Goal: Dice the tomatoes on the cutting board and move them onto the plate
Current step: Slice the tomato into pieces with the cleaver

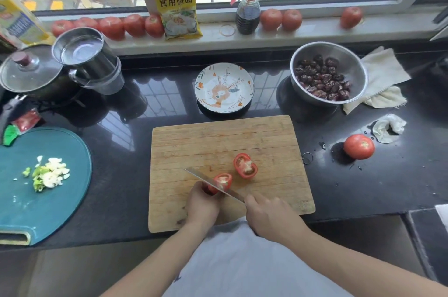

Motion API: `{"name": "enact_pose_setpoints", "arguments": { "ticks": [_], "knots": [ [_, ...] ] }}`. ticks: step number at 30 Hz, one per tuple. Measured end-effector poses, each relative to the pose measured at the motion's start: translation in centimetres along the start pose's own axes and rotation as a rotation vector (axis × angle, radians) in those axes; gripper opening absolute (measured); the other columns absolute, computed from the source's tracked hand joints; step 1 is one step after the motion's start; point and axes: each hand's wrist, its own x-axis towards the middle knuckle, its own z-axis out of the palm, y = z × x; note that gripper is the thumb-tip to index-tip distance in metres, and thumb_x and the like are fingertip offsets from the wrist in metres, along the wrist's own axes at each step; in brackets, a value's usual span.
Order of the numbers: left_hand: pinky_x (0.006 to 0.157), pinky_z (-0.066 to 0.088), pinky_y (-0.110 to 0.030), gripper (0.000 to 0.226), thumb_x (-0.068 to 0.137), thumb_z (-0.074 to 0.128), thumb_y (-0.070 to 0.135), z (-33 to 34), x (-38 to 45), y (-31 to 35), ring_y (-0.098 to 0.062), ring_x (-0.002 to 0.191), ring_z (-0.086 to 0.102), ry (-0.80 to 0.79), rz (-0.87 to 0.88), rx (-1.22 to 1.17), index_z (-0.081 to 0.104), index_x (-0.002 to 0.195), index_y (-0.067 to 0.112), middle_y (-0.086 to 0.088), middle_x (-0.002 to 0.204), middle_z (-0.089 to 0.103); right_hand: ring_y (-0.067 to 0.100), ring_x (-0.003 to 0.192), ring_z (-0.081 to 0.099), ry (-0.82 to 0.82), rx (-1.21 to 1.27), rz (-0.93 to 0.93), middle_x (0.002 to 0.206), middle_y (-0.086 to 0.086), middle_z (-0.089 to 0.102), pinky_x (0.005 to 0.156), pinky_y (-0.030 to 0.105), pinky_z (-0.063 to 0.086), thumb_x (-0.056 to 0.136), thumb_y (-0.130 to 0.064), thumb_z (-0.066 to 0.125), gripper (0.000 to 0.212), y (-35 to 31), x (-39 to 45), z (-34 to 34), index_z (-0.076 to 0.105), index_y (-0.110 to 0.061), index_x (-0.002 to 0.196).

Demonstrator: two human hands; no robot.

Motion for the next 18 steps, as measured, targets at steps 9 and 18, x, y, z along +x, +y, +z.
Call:
{"name": "enact_pose_setpoints", "arguments": {
  "ticks": [9, 18],
  "knots": [
    [0.062, 0.046, -0.023, 0.023, 0.085, 0.079, 0.039, 0.0, -0.7, 0.7, -0.012, 0.079, 0.073, 0.009, 0.035, -0.011, 0.074, 0.09, 0.017, 0.006, 0.083, 0.078, 0.025, 0.039, 0.052, -0.025, -0.063, -0.029, 0.057, 0.0, 0.054, 0.046, 0.027, -0.007, 0.059, -0.013, 0.078, 0.029, -1.8, 1.2, -2.1, 0.052, -0.017, 0.07],
    [0.065, 0.048, -0.025, 0.034, 0.079, 0.081, 0.05, 0.0, -0.9, 0.9, -0.011, 0.084, 0.072, 0.01, 0.016, 0.011, 0.074, 0.093, 0.02, 0.008, 0.086, 0.077, 0.036, 0.078, 0.062, -0.101, 0.012, -0.028, 0.093, 0.01, 0.062, 0.048, 0.035, 0.021, 0.094, -0.011, 0.042, 0.008, -1.2, 0.9, -1.5, 0.049, -0.012, 0.097]
  ]
}}
